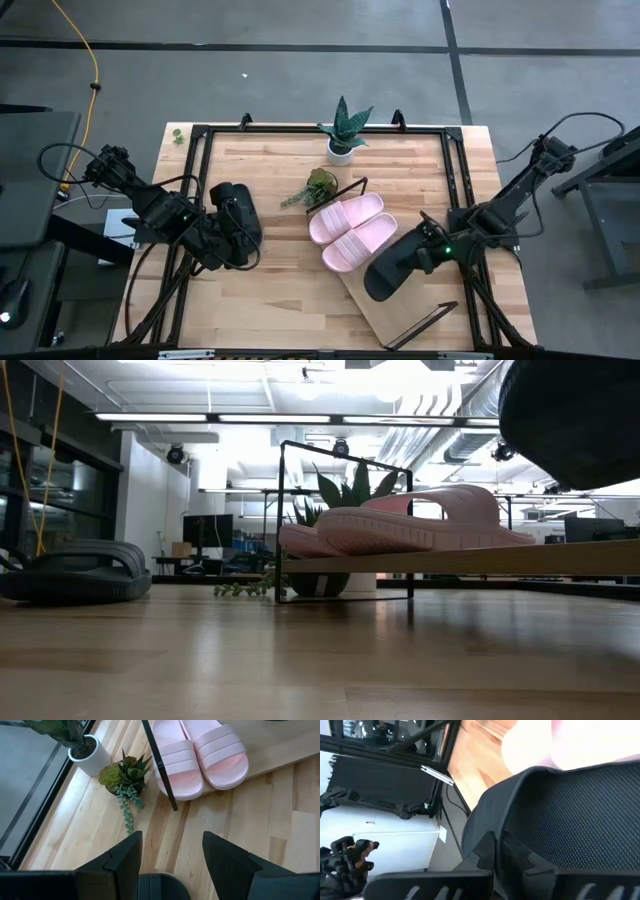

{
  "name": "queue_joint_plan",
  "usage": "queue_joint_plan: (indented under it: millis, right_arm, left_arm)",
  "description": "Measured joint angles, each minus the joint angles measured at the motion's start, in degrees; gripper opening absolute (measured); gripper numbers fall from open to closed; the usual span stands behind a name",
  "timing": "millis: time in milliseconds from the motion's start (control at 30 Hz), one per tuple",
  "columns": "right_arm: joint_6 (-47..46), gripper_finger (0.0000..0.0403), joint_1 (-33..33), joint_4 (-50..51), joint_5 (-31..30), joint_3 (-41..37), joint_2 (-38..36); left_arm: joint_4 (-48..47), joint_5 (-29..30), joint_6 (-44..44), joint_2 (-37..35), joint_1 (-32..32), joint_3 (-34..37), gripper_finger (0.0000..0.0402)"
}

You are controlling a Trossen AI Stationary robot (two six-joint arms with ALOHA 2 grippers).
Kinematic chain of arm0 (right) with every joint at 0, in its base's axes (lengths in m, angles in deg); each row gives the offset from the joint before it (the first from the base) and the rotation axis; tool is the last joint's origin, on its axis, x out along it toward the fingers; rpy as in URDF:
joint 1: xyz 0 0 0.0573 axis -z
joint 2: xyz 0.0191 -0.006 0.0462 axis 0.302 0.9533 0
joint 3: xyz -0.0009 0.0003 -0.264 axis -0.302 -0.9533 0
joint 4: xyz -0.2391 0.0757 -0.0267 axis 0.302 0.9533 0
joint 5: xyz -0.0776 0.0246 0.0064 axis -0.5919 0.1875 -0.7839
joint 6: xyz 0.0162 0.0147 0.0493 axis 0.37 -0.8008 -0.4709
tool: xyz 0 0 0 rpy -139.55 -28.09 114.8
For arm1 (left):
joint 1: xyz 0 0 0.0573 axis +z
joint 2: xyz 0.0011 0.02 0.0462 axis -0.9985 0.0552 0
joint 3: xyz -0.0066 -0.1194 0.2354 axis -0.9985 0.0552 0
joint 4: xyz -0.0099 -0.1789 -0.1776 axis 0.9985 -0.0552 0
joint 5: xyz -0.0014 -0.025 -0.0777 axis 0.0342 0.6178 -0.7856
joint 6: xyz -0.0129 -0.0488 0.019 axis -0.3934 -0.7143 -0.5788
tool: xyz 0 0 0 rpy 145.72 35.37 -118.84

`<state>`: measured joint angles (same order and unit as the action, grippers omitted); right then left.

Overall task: Pick and place slides into the shelf
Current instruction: Put the right black slipper on the shelf

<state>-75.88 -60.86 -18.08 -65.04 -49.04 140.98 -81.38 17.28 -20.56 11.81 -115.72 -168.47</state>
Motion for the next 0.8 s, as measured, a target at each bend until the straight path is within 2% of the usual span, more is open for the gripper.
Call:
queue_joint_plan:
  millis: [267, 567, 800]
  right_arm:
    - [-1.2, 0.0000, 0.0, -3.0, 1.6, -0.7, 5.1]
    - [-1.9, 0.0000, 0.0, -11.4, 0.9, -0.7, 13.2]
    - [-0.9, 0.0000, -0.3, -14.7, 2.9, -0.7, 13.3]
  left_arm:
    - [0.1, 0.0, -0.1, 0.0, 0.0, 0.0, 0.0198]
    - [0.2, 0.0, -0.1, 0.0, 0.0, 0.0, 0.0198]
    - [0.4, 0.1, -0.1, 0.0, 0.0, 0.0, 0.0198]
